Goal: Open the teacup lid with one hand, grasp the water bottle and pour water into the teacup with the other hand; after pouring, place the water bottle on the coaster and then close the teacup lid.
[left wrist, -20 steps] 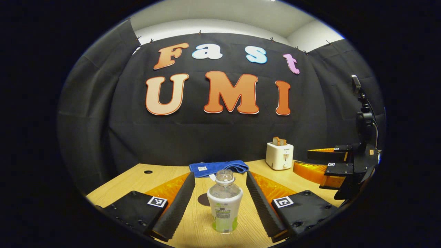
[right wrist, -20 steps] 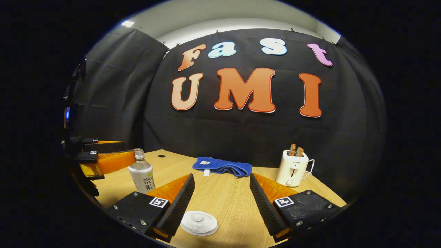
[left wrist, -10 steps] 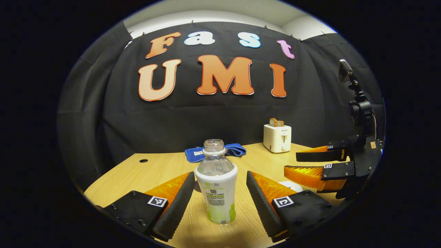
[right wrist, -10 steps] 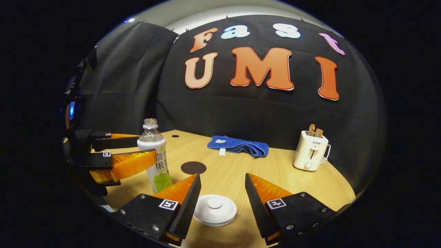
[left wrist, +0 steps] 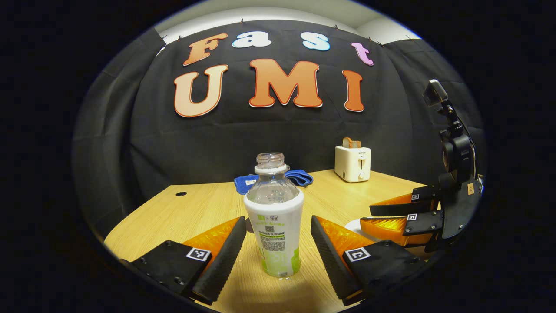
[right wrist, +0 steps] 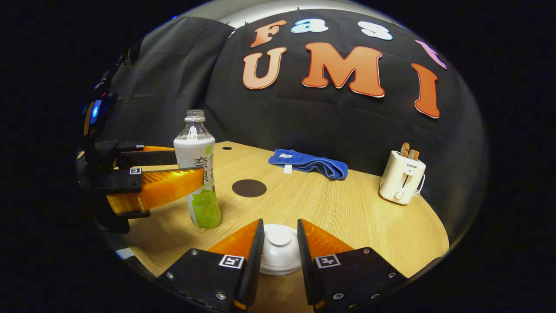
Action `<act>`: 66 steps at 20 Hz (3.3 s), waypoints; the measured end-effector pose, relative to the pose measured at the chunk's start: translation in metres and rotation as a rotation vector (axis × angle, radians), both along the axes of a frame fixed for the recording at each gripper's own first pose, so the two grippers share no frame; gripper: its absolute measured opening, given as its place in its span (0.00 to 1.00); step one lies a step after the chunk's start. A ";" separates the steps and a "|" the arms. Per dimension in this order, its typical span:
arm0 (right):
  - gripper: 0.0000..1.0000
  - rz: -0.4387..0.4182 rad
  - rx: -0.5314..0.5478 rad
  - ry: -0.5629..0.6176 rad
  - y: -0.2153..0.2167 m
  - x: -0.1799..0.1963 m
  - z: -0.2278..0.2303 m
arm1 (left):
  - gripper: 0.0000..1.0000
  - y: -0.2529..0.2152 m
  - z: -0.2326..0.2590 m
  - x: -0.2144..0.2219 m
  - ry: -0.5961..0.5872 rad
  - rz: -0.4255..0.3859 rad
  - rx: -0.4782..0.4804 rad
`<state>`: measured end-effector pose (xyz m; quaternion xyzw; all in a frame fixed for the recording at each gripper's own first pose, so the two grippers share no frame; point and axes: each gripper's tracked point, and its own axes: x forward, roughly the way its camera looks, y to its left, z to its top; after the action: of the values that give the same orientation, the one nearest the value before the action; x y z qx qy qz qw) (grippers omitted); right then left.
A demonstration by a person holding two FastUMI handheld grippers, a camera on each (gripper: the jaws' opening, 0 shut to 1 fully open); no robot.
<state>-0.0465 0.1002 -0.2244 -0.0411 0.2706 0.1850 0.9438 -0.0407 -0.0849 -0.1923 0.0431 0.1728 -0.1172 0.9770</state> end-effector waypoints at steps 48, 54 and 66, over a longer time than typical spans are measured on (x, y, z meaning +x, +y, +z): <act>0.21 -0.122 0.235 0.009 -0.042 0.007 0.045 | 0.63 0.020 -0.001 0.019 -0.042 -0.025 0.359; 0.21 -0.167 0.233 -0.040 -0.066 0.005 0.060 | 0.63 0.016 -0.007 0.025 -0.102 -0.135 0.704; 0.21 -0.259 0.195 -0.071 -0.117 -0.002 0.056 | 0.65 -0.006 -0.023 0.030 -0.170 -0.379 1.160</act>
<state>-0.0486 -0.0168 -0.1687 0.0794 0.2211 0.0858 0.9682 -0.0105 -0.0909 -0.2156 0.6066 0.1192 -0.1721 0.7669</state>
